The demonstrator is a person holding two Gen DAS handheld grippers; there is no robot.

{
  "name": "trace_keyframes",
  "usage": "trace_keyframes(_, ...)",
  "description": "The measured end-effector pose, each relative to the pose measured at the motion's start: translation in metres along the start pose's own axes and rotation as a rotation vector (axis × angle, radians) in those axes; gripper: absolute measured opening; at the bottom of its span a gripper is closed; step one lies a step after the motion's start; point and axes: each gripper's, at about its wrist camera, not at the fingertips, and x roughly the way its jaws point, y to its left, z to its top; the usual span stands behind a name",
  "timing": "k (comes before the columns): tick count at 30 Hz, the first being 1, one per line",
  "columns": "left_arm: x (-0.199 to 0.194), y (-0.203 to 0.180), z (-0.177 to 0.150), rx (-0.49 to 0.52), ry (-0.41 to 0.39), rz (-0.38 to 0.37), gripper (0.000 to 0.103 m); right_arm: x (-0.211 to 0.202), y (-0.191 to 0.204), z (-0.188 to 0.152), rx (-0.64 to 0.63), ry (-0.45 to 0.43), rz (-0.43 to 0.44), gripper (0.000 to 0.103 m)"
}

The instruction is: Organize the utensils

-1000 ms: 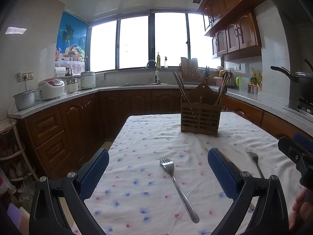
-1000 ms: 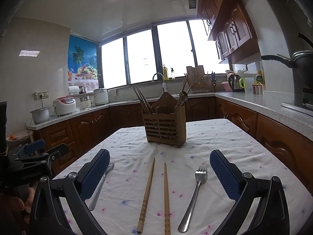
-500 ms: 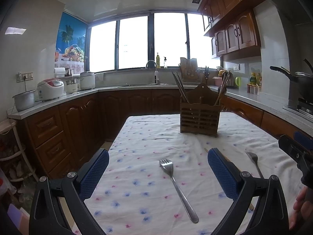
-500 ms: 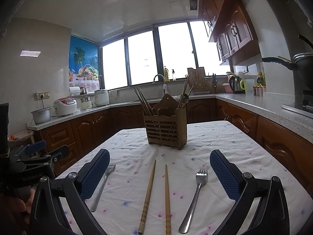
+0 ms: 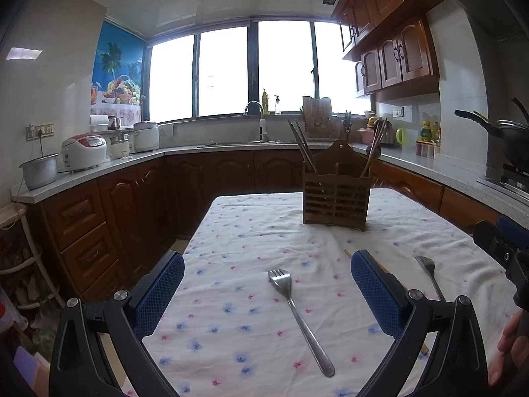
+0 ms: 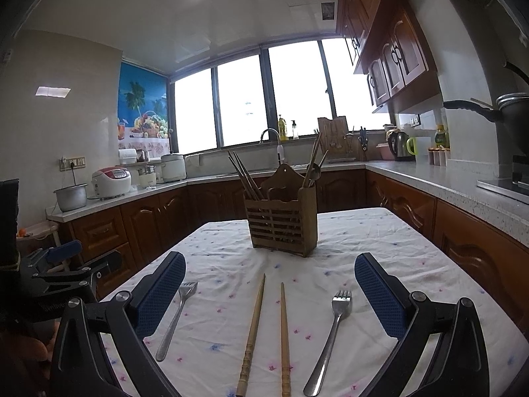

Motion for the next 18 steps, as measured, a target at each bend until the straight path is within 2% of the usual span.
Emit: trace_keyframes(18, 0.0005, -0.0027, -0.0017, 0.004, 0.003, -0.007, 0.102, 0.0, -0.0002, 0.0013, 0.002, 0.007, -0.001, 0.103)
